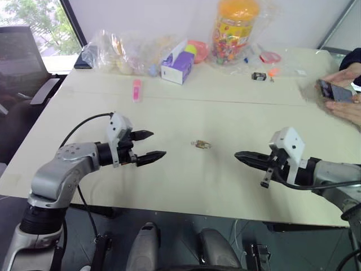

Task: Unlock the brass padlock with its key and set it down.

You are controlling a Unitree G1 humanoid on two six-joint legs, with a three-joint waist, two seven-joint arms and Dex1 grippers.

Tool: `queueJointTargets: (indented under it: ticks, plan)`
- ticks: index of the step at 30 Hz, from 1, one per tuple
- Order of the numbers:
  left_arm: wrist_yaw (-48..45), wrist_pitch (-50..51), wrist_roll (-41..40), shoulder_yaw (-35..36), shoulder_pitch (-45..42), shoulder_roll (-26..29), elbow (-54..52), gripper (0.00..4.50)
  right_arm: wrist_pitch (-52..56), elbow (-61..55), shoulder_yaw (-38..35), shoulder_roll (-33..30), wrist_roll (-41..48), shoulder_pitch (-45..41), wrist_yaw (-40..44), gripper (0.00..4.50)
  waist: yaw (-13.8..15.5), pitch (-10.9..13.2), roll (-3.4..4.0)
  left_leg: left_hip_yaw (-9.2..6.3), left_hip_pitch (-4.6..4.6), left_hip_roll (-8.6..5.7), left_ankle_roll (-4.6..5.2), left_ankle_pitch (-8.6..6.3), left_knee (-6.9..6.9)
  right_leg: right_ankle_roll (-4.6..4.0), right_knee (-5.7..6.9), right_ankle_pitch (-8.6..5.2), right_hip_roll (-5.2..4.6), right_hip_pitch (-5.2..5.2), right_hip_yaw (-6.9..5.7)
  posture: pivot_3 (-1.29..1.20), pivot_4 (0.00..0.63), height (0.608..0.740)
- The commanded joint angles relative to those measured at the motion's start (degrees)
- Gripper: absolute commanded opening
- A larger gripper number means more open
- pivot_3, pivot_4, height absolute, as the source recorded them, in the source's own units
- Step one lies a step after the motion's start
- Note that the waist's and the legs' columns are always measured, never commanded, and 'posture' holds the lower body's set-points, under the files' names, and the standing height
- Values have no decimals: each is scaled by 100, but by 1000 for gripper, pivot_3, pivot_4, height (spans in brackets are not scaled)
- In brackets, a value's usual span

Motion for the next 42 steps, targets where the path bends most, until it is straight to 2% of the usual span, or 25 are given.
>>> queueJointTargets:
  ticks: [1, 12, 28, 31, 35, 38, 42]
  plan:
    - [-46, -166, 48, 74, -2, 90, -160, 4479, -153, -15, 44, -57, -83, -44, 30, 0, 0, 0, 0, 0, 0, 0, 0, 0, 0, 0, 0, 0, 0, 0, 0, 0, 150, 740]
    - [-113, -277, 147, -69, -161, 12, -95, 4479, -241, -5, 0, -146, -148, -30, 91, 0, 2, 0, 0, 0, 0, 0, 0, 0, 0, 0, 0, 0, 0, 0, 0, 0, 150, 740]
    - [-219, -401, 282, -150, -298, 20, 69, 4479, -370, 452, 333, -113, -334, -666, 225, 0, -4, 1, -1, 0, -1, 0, 0, 0, 0, 0, 0, 0, 0, -1, 0, 0, 150, 740]
    - [-249, -439, 313, -150, -272, 6, 94, 4500, -413, 569, 480, -63, -423, -795, 222, 876, -3, 2, 0, 1, -1, 0, 0, 0, -1, 0, -1, 0, 0, -1, 0, 0, 150, 740]
    - [-303, -462, 342, -189, -278, 1, 107, 4500, -535, 714, 877, -43, -582, -1101, 341, 3063, -5, 2, 0, 1, -1, 0, 0, 0, 0, 0, 0, 0, 0, -2, 0, 0, 150, 740]
    - [-361, -526, 392, -239, -271, 4, 160, 4500, -716, 1113, 1539, 15, -904, -1535, 616, 4473, -26, 2, 0, 1, -1, 0, 0, 0, -1, 0, 0, 0, 0, -3, 0, 0, 150, 740]
    - [-376, -542, 407, -271, -269, -23, 154, 4500, -948, 1720, 2194, 321, -1228, -2001, 881, 4473, -24, 3, 0, 0, -1, 1, 0, 0, -2, 0, 0, 0, 1, -6, 0, 0, 150, 740]
